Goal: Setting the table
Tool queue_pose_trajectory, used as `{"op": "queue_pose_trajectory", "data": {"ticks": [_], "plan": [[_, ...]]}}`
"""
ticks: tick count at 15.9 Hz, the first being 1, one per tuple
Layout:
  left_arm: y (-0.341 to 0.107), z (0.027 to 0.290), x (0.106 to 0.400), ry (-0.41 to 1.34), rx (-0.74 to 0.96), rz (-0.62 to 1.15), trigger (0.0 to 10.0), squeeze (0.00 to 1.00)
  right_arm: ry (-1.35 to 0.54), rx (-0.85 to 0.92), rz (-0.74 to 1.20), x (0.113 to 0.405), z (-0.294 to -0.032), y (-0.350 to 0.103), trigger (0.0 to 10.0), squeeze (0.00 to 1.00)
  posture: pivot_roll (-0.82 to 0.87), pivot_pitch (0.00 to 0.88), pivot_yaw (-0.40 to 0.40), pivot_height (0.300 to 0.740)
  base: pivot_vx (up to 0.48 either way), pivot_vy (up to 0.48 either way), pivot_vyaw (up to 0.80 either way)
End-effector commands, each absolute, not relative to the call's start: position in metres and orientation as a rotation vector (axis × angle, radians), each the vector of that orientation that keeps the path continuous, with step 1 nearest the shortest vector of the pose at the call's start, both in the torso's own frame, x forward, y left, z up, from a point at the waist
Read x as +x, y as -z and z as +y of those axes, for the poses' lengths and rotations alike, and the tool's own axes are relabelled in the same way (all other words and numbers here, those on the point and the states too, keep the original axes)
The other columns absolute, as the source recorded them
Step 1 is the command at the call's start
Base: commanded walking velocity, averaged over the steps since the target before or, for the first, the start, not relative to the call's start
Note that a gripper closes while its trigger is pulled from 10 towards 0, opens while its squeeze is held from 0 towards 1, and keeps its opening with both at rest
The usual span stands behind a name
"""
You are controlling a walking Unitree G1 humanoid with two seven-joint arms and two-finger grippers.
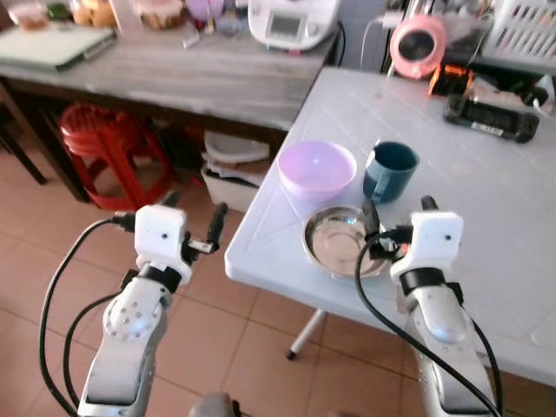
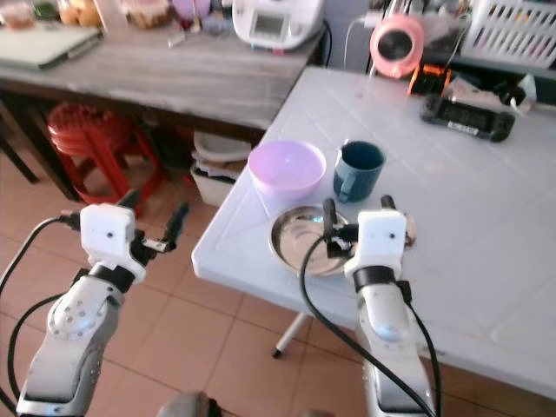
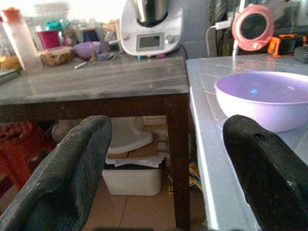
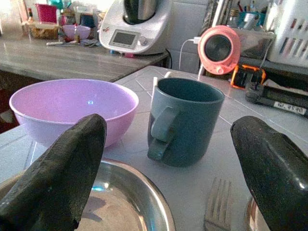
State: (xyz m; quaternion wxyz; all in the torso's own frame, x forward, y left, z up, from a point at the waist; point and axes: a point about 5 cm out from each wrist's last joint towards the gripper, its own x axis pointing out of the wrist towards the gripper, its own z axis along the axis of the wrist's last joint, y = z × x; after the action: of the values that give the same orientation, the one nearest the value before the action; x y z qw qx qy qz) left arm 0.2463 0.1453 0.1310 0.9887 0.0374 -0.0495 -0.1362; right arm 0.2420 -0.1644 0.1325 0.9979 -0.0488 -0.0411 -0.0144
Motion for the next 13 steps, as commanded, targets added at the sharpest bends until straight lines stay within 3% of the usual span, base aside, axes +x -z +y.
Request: {"op": "queue_pose_trajectory", "data": {"ticks": [1, 3, 4, 7, 8, 9, 13], "plan": [[-0.130, 0.142, 0.245, 0.316, 0.099, -0.098, 10.0, 0.00, 0.071, -0.037, -0.028, 0.243, -0.171, -0.125, 10.0, 0.00, 0.03, 0.006, 0.027, 0.740, 0.000, 0.000, 0.00], [-0.128, 0.146, 0.244, 0.320, 0.117, -0.078, 10.0, 0.00, 0.102, 0.003, 0.004, 0.244, -0.175, -0.122, 10.0, 0.01, 0.04, 0.017, 0.031, 0.740, 0.000, 0.000, 0.00], [-0.126, 0.151, 0.242, 0.320, 0.125, -0.064, 10.0, 0.00, 0.124, 0.023, 0.026, 0.241, -0.177, -0.118, 10.0, 1.00, 0.04, 0.032, 0.037, 0.740, 0.000, 0.000, 0.00], [-0.125, 0.151, 0.239, 0.327, 0.134, -0.053, 10.0, 0.00, 0.142, 0.057, 0.075, 0.239, -0.180, -0.110, 10.0, 0.99, 0.05, 0.050, 0.046, 0.740, 0.000, 0.000, 0.00], [-0.125, 0.150, 0.239, 0.336, 0.137, -0.052, 10.0, 0.00, 0.128, 0.065, 0.083, 0.242, -0.179, -0.111, 10.0, 0.14, 0.05, 0.058, 0.049, 0.740, 0.000, 0.000, 0.00], [-0.126, 0.149, 0.238, 0.343, 0.143, -0.055, 10.0, 0.00, 0.109, 0.079, 0.104, 0.247, -0.179, -0.110, 10.0, 0.00, 0.05, 0.068, 0.053, 0.740, 0.000, 0.000, 0.00], [-0.129, 0.150, 0.239, 0.339, 0.146, -0.059, 10.0, 0.00, 0.083, 0.138, 0.117, 0.251, -0.177, -0.112, 10.0, 0.00, 0.05, 0.084, 0.062, 0.740, 0.000, 0.000, 0.00]]}}
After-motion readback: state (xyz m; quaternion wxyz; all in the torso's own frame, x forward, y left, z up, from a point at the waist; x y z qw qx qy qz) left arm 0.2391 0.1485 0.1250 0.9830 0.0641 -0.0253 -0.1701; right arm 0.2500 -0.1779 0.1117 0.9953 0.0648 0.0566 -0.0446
